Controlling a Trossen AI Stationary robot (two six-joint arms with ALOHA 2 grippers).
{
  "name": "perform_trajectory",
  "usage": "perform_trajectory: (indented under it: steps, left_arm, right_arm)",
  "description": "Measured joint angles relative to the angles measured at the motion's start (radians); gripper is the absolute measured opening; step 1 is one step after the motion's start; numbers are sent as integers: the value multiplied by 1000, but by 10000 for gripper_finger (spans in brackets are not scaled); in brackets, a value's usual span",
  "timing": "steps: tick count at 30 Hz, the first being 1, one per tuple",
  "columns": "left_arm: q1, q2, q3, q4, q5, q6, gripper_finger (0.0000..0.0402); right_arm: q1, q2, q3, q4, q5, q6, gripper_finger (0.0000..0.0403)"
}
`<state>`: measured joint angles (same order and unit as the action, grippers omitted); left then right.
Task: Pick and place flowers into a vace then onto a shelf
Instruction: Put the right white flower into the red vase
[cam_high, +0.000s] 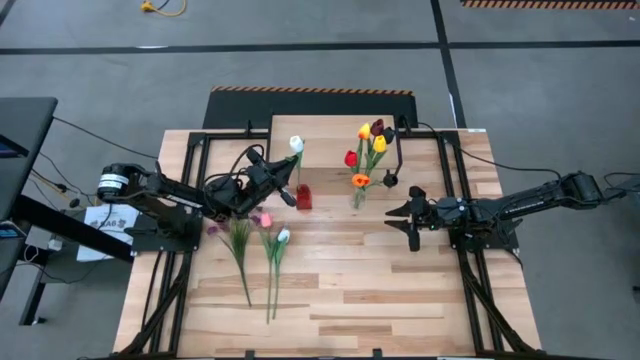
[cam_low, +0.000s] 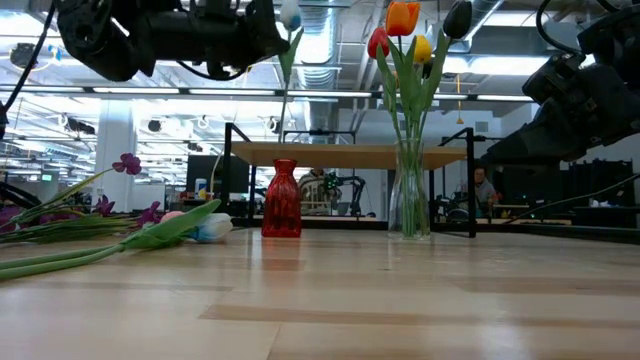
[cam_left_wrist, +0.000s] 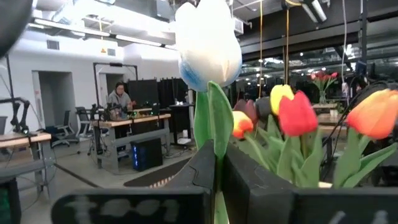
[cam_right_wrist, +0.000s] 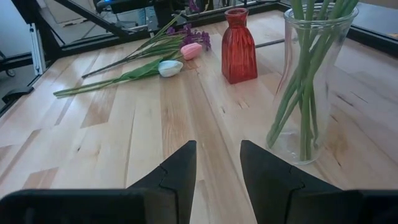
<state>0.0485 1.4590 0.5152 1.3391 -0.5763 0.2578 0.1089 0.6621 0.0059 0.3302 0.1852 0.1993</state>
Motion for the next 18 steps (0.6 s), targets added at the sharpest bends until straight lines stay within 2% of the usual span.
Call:
perform_trajectory:
  steps: [12,18]
  left_arm:
    - [21,0,0,-21,28,-31,0]
    - [42,0,0,-27,75,-78,0]
  right_arm:
    - [0,0,0,0,0,-16,118]
    - [0,0,0,0,0,-16,118]
